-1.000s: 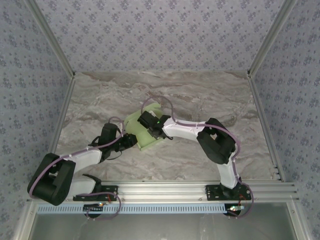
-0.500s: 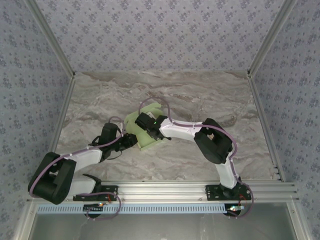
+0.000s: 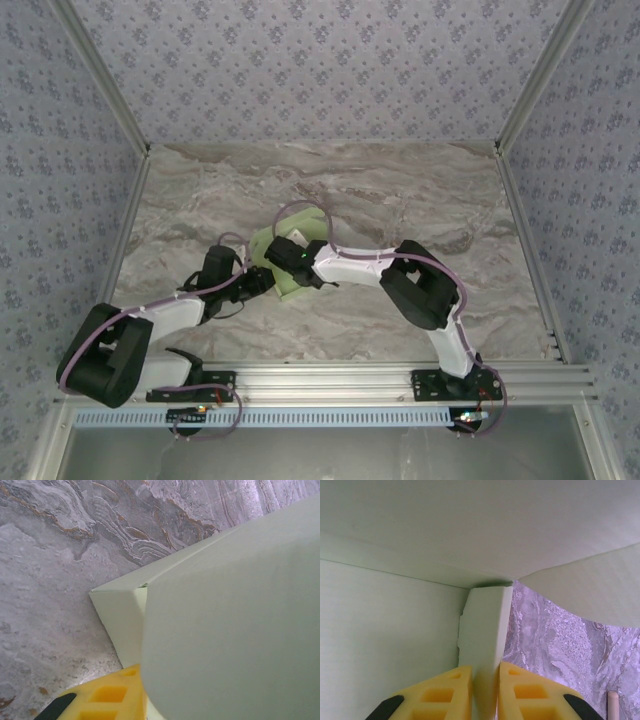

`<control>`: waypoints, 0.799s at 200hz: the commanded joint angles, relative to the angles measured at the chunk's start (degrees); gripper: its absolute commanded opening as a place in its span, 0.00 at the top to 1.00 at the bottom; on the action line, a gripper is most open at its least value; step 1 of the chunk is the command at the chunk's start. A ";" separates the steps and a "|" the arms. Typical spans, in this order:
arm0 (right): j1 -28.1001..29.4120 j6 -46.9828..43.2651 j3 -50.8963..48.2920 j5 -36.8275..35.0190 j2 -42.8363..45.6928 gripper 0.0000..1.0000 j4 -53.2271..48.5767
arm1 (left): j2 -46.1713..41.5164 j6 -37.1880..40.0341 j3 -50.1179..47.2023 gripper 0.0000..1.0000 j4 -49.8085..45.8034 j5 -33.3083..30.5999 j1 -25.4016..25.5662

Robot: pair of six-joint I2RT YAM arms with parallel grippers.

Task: Fold the paper box

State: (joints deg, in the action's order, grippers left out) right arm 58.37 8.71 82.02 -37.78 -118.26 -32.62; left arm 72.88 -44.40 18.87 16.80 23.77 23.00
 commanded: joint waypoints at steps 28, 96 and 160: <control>0.45 -1.25 -1.68 12.15 2.39 0.71 -2.30 | 0.82 1.92 1.56 0.77 0.60 0.32 0.96; -0.71 0.23 -2.72 15.19 7.65 0.49 -2.08 | 0.85 2.55 1.85 0.77 -0.28 -0.20 0.99; -2.67 2.14 -7.61 18.88 13.37 0.36 2.22 | 0.42 2.73 1.99 0.77 -1.06 -0.38 0.99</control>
State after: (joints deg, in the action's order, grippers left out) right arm 56.49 9.58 76.09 -22.57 -108.07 -32.91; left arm 72.88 -43.05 19.20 16.58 23.33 23.38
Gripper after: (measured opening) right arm 0.624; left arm 0.227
